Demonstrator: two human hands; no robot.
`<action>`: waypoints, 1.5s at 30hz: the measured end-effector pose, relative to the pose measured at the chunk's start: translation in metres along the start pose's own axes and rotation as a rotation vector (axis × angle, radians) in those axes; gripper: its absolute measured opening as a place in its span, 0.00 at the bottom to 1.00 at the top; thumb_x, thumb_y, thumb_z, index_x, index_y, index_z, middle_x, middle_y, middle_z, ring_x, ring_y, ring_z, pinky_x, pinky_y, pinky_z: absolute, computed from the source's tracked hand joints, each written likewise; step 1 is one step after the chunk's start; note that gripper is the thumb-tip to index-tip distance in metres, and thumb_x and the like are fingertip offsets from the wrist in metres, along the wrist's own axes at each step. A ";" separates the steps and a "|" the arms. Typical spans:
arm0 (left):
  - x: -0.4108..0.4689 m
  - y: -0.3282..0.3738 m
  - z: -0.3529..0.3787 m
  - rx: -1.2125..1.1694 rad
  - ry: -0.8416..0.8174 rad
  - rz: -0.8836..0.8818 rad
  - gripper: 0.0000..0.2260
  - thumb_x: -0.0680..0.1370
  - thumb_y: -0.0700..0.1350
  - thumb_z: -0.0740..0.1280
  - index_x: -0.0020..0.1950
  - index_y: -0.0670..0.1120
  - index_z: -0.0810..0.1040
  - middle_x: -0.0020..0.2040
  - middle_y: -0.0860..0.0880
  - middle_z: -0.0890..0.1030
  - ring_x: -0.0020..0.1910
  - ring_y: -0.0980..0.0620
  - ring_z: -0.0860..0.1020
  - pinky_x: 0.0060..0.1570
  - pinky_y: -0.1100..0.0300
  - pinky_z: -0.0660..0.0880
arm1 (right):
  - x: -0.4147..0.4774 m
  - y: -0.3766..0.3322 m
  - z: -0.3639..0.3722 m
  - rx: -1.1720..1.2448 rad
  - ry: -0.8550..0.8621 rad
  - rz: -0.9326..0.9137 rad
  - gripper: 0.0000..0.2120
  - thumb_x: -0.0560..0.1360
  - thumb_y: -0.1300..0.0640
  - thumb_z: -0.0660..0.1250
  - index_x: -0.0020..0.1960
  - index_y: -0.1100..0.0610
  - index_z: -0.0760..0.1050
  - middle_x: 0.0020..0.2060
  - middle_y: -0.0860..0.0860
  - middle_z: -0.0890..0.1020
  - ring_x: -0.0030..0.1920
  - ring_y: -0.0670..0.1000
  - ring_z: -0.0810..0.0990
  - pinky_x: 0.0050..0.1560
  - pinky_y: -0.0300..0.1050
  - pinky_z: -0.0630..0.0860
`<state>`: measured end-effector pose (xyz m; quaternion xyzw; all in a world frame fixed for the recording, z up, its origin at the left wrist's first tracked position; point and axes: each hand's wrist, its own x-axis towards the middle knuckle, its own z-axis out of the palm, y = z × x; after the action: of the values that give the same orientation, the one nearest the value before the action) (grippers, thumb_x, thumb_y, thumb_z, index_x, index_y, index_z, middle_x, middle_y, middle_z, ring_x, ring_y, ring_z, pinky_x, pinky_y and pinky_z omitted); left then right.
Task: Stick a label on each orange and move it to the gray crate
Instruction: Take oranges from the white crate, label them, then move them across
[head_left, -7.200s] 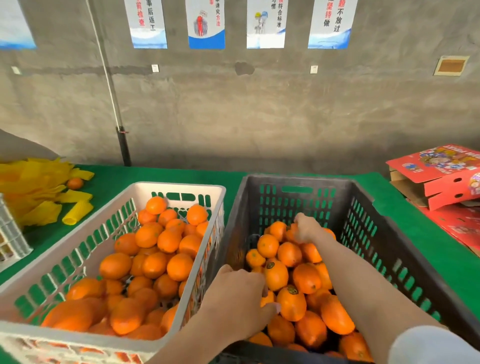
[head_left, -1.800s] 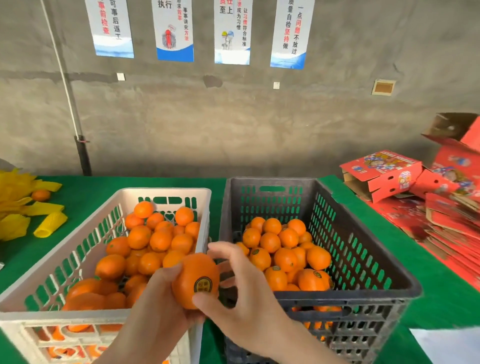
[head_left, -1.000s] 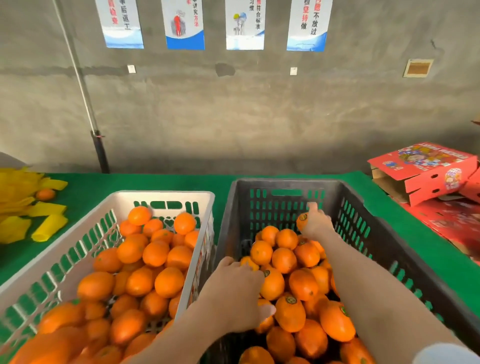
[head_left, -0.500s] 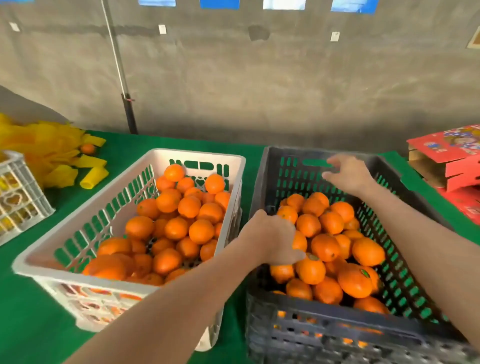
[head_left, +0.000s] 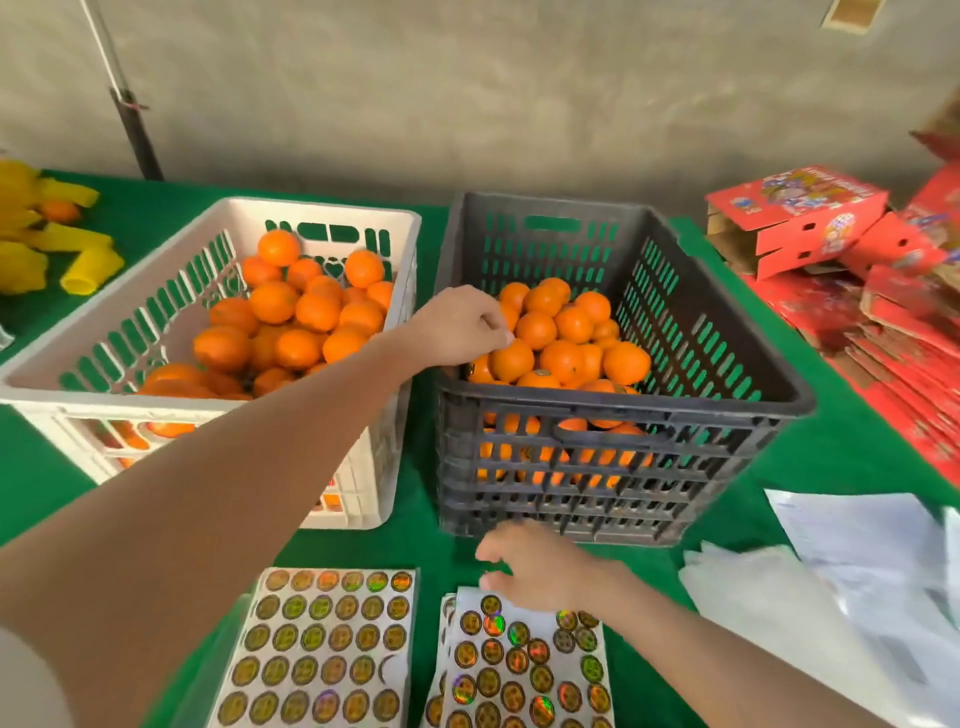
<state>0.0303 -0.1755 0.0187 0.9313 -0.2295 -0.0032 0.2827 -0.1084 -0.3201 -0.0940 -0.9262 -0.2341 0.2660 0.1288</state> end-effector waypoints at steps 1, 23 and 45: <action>-0.009 0.004 0.000 -0.052 0.040 -0.003 0.08 0.79 0.46 0.66 0.51 0.44 0.82 0.50 0.48 0.81 0.47 0.55 0.76 0.48 0.62 0.71 | 0.005 0.009 0.013 -0.037 -0.031 0.087 0.18 0.79 0.53 0.60 0.61 0.66 0.74 0.57 0.60 0.76 0.59 0.59 0.73 0.60 0.54 0.71; -0.152 -0.013 0.155 -1.070 -0.045 -0.896 0.03 0.76 0.35 0.68 0.43 0.39 0.80 0.39 0.39 0.79 0.39 0.43 0.78 0.44 0.51 0.77 | -0.024 0.030 0.047 0.275 0.554 0.058 0.06 0.76 0.58 0.67 0.52 0.56 0.76 0.48 0.49 0.75 0.53 0.48 0.72 0.57 0.42 0.68; -0.148 -0.013 0.158 -1.003 -0.305 -0.700 0.09 0.69 0.45 0.74 0.44 0.41 0.80 0.35 0.43 0.77 0.35 0.48 0.74 0.36 0.59 0.70 | -0.028 0.021 0.077 0.263 0.811 0.026 0.04 0.76 0.60 0.67 0.42 0.59 0.76 0.33 0.49 0.79 0.32 0.46 0.74 0.36 0.37 0.70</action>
<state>-0.1180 -0.1857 -0.1391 0.6946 0.0804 -0.3356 0.6312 -0.1641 -0.3432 -0.1529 -0.9344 -0.1166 -0.0904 0.3243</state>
